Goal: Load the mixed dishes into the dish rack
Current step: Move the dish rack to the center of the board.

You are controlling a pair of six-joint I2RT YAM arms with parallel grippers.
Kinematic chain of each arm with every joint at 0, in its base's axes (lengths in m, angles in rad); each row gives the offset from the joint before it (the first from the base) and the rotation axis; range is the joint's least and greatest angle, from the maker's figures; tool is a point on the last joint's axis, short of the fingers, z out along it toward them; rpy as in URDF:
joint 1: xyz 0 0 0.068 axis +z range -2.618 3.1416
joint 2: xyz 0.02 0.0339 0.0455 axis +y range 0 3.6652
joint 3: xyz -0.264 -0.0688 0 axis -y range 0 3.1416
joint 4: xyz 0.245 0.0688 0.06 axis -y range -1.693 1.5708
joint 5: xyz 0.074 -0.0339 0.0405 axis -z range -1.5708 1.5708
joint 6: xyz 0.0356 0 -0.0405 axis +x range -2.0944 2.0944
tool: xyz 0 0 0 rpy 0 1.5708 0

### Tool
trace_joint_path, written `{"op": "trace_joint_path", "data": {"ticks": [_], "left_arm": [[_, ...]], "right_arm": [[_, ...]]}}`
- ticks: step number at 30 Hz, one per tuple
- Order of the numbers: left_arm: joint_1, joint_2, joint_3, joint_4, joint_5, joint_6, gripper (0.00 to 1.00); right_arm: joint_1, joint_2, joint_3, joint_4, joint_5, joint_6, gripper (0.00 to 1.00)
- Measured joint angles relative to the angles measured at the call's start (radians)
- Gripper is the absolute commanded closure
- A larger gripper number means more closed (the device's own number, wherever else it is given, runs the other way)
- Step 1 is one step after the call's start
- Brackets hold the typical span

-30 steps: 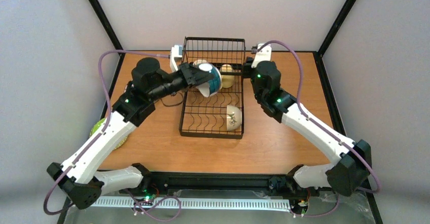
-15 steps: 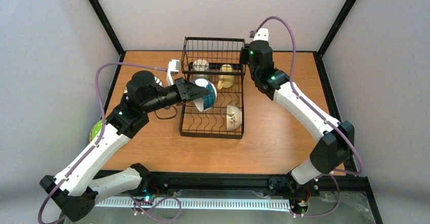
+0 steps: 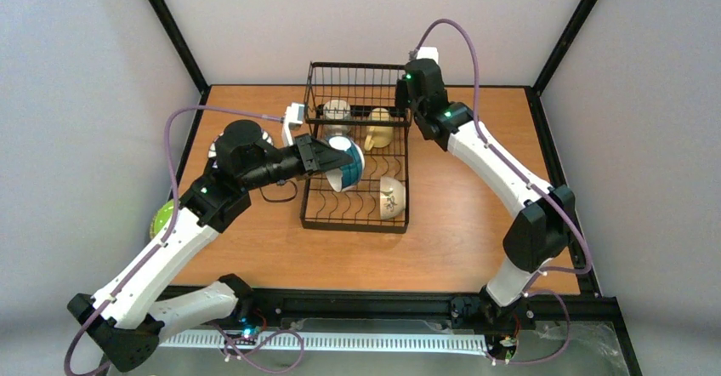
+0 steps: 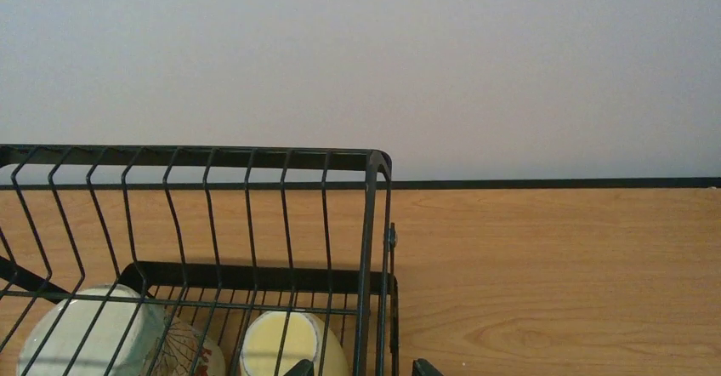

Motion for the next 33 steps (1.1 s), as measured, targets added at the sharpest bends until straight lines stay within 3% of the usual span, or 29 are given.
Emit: {"op": "trace_joint_path", "data": {"ticks": [12,23,33], "left_arm": [[0.000,0.000,0.000,-0.001,0.008,0.005,1.00],[0.000,0.002,0.000,-0.001,0.011,0.008,1.00],[0.000,0.025,0.000,-0.002,0.016,0.016,1.00]], "right_arm": [[-0.027,0.082,0.039,-0.061,-0.026,0.027,0.55],[-0.040,0.143,0.122,-0.109,-0.032,0.020,0.96],[-0.050,0.218,0.231,-0.163,-0.002,-0.022,0.98]]}}
